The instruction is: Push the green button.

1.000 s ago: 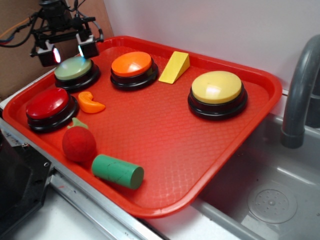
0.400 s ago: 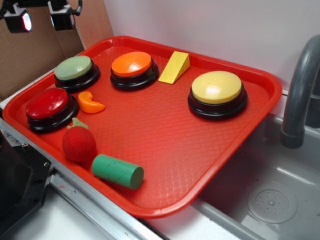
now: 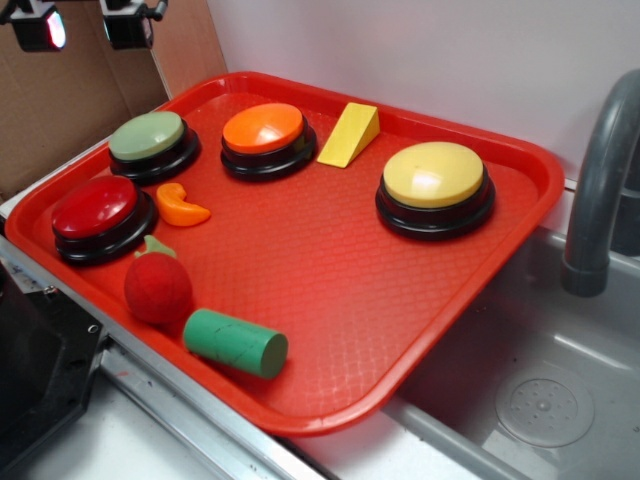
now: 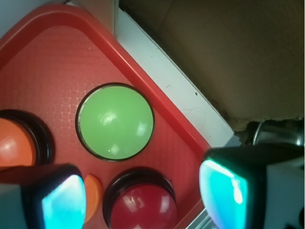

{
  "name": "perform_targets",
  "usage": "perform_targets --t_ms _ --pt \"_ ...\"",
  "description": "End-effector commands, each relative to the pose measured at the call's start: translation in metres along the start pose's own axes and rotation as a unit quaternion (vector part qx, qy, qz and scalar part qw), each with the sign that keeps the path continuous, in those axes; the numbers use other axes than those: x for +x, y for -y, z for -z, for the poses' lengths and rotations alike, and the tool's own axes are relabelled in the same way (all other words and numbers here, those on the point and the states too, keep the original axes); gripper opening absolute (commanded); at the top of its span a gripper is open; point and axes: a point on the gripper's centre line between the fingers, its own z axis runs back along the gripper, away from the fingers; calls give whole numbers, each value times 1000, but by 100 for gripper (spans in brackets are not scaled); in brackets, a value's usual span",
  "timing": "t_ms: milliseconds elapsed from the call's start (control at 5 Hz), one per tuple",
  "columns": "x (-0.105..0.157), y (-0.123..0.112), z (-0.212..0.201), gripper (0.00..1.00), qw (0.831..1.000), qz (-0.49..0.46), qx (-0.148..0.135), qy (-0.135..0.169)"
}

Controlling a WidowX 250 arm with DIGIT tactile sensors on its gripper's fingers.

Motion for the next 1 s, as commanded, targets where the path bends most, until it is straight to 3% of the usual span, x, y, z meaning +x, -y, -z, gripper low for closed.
perform_targets --t_ms 0,800 --pt "7 -9 -34 100 998 20 -13 51" --pt "-2 -4 -61 100 993 87 -31 80"
